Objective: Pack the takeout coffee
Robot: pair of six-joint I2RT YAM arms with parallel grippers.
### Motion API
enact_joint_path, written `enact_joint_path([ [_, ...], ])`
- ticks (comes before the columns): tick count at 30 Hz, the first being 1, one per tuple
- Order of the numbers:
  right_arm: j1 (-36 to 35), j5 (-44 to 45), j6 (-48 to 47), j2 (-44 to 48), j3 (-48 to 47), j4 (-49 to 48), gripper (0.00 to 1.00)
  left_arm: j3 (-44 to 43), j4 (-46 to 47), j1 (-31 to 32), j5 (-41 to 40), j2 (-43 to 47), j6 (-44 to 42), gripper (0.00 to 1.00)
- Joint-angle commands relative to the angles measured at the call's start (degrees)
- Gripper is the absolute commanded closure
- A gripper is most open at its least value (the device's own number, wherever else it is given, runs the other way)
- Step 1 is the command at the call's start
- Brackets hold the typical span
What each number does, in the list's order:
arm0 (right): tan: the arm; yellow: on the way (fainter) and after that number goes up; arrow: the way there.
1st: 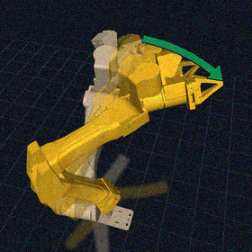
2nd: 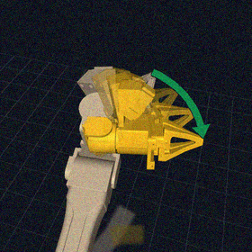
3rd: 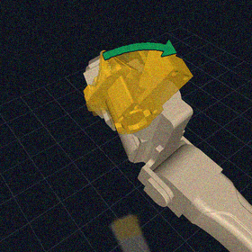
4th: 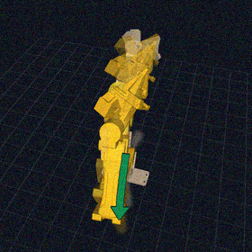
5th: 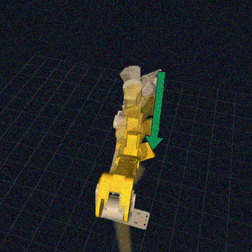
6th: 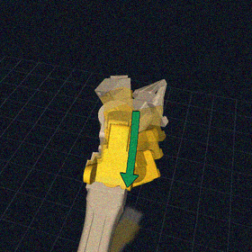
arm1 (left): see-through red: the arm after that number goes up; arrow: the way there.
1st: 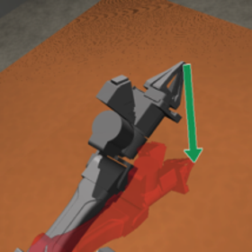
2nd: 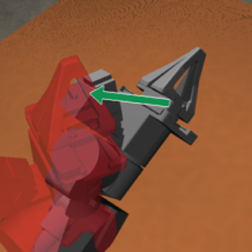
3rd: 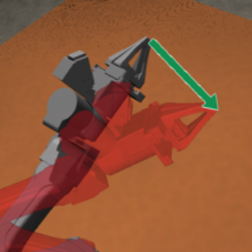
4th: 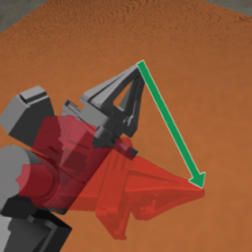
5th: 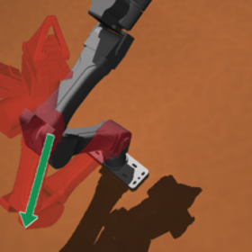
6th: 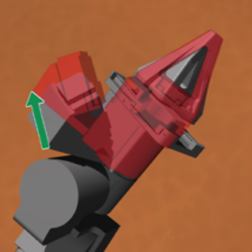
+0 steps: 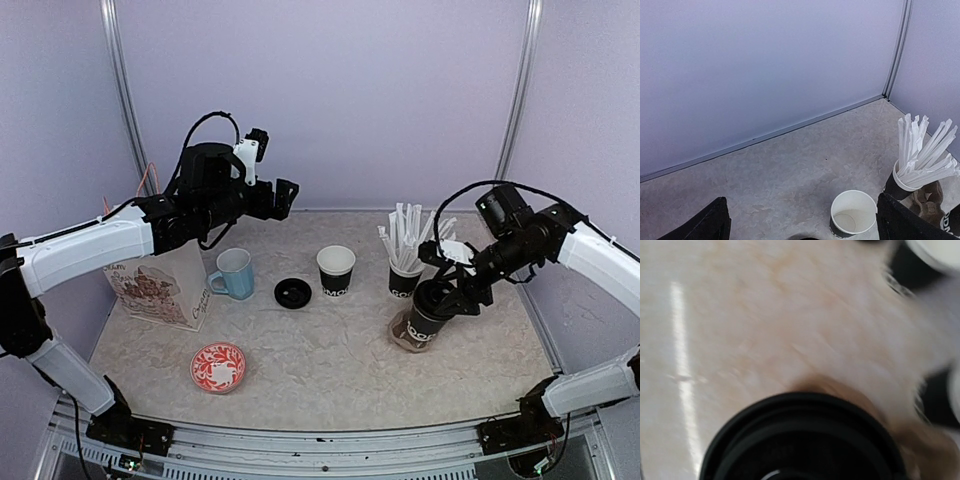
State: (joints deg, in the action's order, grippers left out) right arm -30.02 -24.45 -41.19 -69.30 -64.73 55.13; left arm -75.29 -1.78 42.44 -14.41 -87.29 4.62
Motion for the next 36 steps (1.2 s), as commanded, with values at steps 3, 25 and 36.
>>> enact_joint_path([
  [3, 13.13, -0.67, -5.91, 0.86, 0.91, 3.76, 0.29, -0.97, -0.38, -0.34, -0.03, -0.08, -0.33, 0.01],
  [25, 37.59, 7.71, 2.24, -20.20, -11.25, -10.98, 0.28, -6.32, -7.31, 0.28, 2.94, -4.40, 3.96, 0.13],
  [36, 42.21, 3.42, 6.42, -28.23, -13.26, -12.99, 0.22, -10.13, -12.12, 0.67, 7.22, -8.86, 3.90, 0.19],
])
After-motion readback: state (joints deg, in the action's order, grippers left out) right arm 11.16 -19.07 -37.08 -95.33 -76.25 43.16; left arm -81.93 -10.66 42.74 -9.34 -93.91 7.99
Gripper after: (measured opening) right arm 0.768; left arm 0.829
